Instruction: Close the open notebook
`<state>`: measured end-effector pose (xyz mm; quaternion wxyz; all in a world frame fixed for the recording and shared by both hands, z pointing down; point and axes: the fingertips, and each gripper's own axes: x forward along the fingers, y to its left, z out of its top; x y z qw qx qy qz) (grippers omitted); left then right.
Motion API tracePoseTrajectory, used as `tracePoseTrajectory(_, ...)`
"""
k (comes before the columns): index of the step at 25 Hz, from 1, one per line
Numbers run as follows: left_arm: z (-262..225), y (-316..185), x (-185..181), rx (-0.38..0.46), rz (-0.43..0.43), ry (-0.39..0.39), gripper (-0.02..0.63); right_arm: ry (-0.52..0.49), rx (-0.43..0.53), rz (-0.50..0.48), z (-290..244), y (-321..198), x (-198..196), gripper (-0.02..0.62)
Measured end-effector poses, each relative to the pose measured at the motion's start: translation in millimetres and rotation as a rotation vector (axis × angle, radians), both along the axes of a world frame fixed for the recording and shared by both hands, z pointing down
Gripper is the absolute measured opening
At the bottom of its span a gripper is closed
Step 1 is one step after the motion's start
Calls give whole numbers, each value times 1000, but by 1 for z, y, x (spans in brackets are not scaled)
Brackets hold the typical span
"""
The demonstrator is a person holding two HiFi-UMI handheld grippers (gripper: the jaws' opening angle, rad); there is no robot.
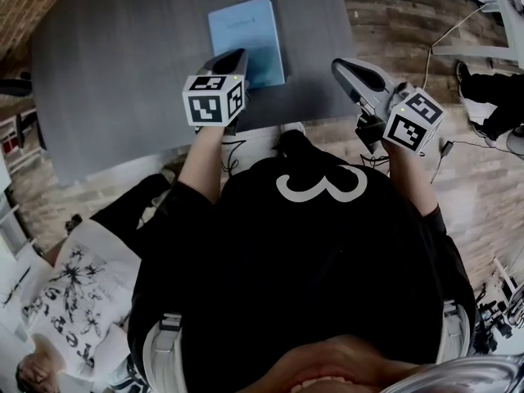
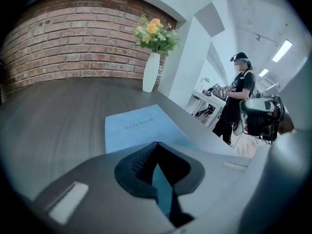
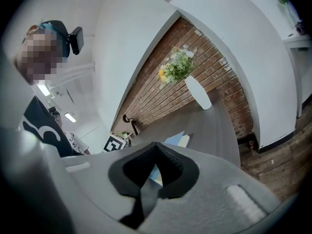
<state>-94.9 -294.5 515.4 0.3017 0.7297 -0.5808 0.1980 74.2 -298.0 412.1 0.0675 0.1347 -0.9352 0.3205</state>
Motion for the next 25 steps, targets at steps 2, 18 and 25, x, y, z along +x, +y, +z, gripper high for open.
tracePoseTrajectory(2,-12,0,1,27,9,4,12,-9,11,1,-4,1,-3,2)
tracePoseTrajectory(18,-141,79,28,291,74,371,12,-88,90,-100,-59,72,-40,2)
tracePoseTrajectory(25,-166,124,31,345,131,379,12,-104,131,-94,-77,107,-54,0)
